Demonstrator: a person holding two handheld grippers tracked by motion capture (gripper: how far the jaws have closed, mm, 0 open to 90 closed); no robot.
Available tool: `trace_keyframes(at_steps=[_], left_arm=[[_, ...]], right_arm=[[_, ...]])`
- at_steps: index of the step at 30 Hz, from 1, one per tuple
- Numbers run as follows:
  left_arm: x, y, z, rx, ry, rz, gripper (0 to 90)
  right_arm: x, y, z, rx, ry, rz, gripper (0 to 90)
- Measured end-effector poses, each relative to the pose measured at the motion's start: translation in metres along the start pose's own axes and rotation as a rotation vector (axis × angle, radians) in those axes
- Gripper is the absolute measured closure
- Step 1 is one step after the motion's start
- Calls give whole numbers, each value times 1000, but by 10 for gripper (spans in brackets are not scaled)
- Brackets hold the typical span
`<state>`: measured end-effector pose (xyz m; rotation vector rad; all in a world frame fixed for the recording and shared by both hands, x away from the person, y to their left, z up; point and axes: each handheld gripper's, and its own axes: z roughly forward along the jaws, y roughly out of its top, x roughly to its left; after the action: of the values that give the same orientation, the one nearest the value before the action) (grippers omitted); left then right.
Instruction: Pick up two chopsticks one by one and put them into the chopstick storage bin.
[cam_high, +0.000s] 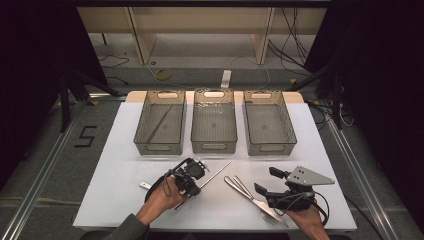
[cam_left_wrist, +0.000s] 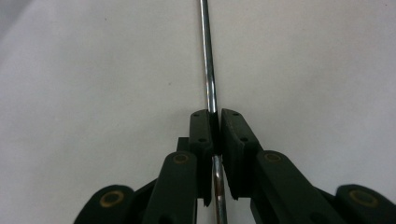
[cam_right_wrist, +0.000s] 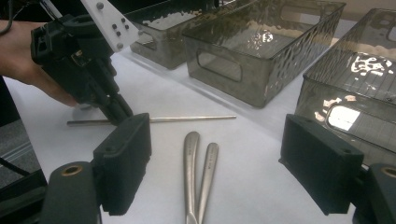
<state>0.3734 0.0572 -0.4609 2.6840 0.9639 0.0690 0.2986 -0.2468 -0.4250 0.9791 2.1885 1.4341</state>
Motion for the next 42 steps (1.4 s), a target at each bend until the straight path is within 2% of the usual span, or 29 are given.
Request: trace_keyframes(at_steps=[10,15,17,26,29,34,42], left_arm=[[0,-1,0,-12,-4,-7,845],[3,0,-3,-20,10,-5,847],[5,-1,-7,-32,12,-13,847],[5,1,-26,-82,-51,-10,848],[6,1,-33,-99,-58,-8,848],[10,1,-45,-143,-64,-27,848],[24,-1,-74,-233,-50,-59,848]], right_arm=[[0,0,0,-1,-1,-1,253],[0,0,0,-1,1,-2,253],[-1,0,0,-3,-2,-1,254],[-1,0,0,-2,0,1,254],[-2,0,-1,-2,-1,3,254],[-2,0,-1,-2,-2,2,255],[-1,0,-1,-2,-1,3,254]])
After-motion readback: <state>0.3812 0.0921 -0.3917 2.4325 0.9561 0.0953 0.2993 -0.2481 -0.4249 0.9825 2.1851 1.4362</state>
